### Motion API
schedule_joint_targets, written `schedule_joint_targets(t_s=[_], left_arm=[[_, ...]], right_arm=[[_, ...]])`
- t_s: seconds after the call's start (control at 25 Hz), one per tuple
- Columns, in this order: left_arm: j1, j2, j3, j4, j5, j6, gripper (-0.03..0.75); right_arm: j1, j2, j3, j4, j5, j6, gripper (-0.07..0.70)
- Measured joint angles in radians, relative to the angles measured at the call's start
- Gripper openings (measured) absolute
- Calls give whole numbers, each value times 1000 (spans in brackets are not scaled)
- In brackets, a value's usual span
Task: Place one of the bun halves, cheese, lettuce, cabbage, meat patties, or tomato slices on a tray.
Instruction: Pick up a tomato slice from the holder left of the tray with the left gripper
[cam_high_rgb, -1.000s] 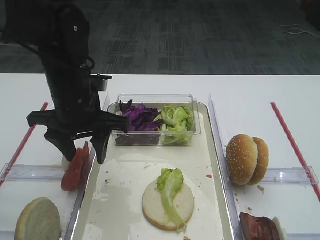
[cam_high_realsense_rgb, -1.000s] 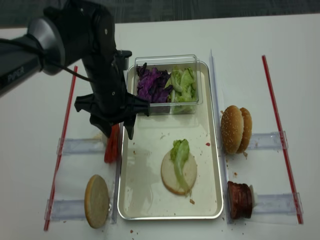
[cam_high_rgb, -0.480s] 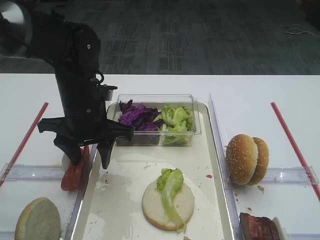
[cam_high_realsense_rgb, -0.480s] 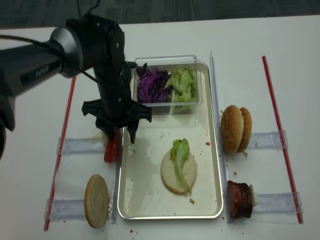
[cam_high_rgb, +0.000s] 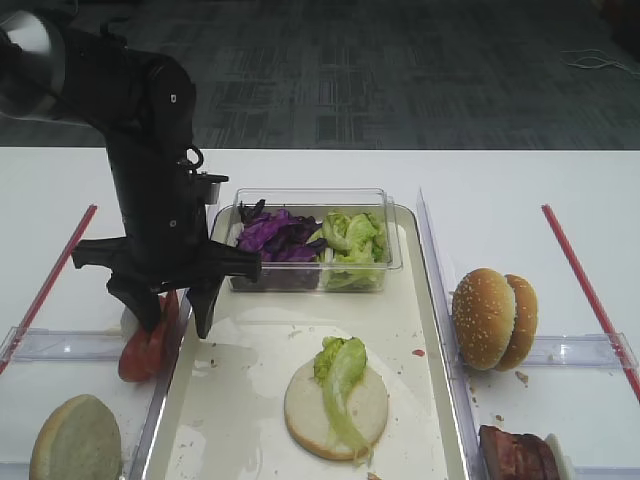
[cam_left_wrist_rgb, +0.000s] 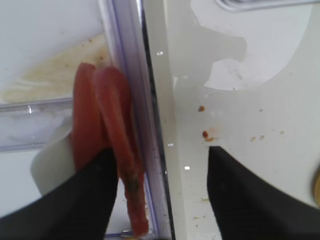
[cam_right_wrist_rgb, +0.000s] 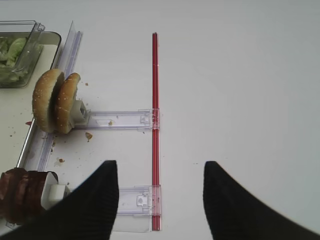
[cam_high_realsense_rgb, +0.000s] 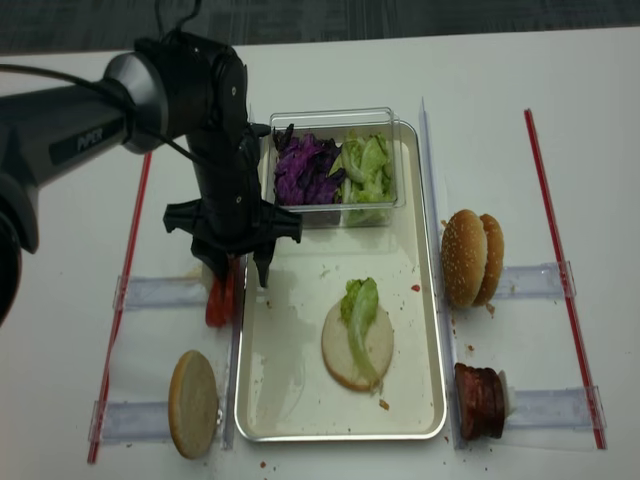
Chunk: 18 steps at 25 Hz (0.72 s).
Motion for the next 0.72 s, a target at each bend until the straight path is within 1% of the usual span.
schedule_joint_targets(t_s=[0.32, 0.6, 0.72], left_arm=[[1, 0, -1, 38, 27, 0, 249], [1, 0, -1, 54, 37, 0, 155], [1, 0, -1, 58, 41, 0, 99]], right_arm=[[0, 0, 0, 0, 0, 0, 395], [0, 0, 0, -2, 0, 0, 395], [0, 0, 0, -2, 0, 0, 395]])
